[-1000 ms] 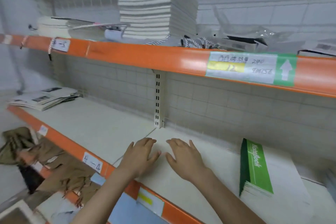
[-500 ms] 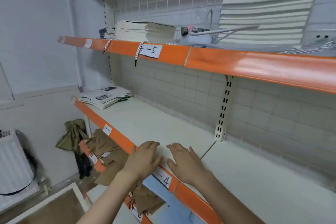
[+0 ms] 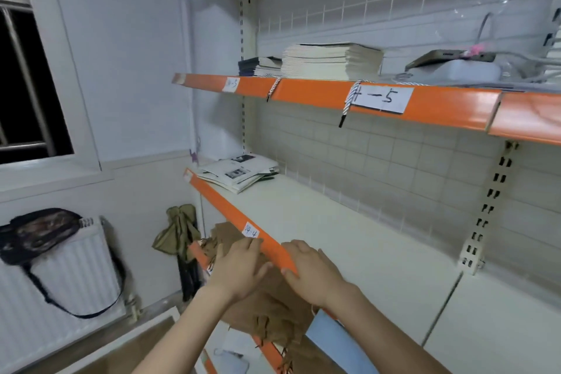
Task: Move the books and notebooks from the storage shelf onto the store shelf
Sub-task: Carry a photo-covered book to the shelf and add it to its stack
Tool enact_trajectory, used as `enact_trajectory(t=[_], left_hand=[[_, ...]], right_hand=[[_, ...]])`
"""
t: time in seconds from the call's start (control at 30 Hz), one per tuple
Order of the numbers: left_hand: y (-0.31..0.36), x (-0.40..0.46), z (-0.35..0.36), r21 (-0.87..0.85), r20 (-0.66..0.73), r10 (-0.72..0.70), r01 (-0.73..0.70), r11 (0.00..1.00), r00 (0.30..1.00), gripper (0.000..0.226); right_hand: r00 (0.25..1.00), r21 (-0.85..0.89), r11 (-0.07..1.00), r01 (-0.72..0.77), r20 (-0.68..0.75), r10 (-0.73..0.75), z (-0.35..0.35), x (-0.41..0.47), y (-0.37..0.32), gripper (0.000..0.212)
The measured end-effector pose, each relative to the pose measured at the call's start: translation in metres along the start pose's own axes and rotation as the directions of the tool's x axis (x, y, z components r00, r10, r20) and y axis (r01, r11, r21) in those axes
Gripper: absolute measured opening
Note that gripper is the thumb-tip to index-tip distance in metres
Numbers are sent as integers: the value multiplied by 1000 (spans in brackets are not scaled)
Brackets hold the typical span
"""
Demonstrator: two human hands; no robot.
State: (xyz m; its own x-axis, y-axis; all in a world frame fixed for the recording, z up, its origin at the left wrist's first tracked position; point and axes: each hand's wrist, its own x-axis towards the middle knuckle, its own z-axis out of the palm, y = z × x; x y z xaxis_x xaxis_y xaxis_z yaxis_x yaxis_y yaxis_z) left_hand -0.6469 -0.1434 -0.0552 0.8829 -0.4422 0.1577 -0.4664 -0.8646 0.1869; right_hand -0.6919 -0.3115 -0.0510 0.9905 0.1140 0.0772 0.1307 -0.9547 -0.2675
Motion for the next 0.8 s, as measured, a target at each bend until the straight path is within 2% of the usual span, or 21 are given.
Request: enact_trajectory(t=[0.17, 0.33, 0.53, 0.8], left_hand=[[-30, 7, -1, 8, -42, -32, 33, 999, 999, 52], [-63, 23, 1, 48, -10, -72, 72, 996, 997, 46], [-112, 72, 3, 24, -22, -94, 94, 995, 995, 57], [-178, 169, -18, 94, -41, -31, 35, 995, 999, 65]], right_hand=[[999, 14, 1000, 28, -22, -27, 7, 33, -15, 51], [999, 30, 998, 54, -7, -54, 20, 71, -28, 53], [997, 8, 997, 71, -19, -71, 32, 134, -36, 53], [995, -67, 995, 80, -61, -84, 23, 251, -39, 65]])
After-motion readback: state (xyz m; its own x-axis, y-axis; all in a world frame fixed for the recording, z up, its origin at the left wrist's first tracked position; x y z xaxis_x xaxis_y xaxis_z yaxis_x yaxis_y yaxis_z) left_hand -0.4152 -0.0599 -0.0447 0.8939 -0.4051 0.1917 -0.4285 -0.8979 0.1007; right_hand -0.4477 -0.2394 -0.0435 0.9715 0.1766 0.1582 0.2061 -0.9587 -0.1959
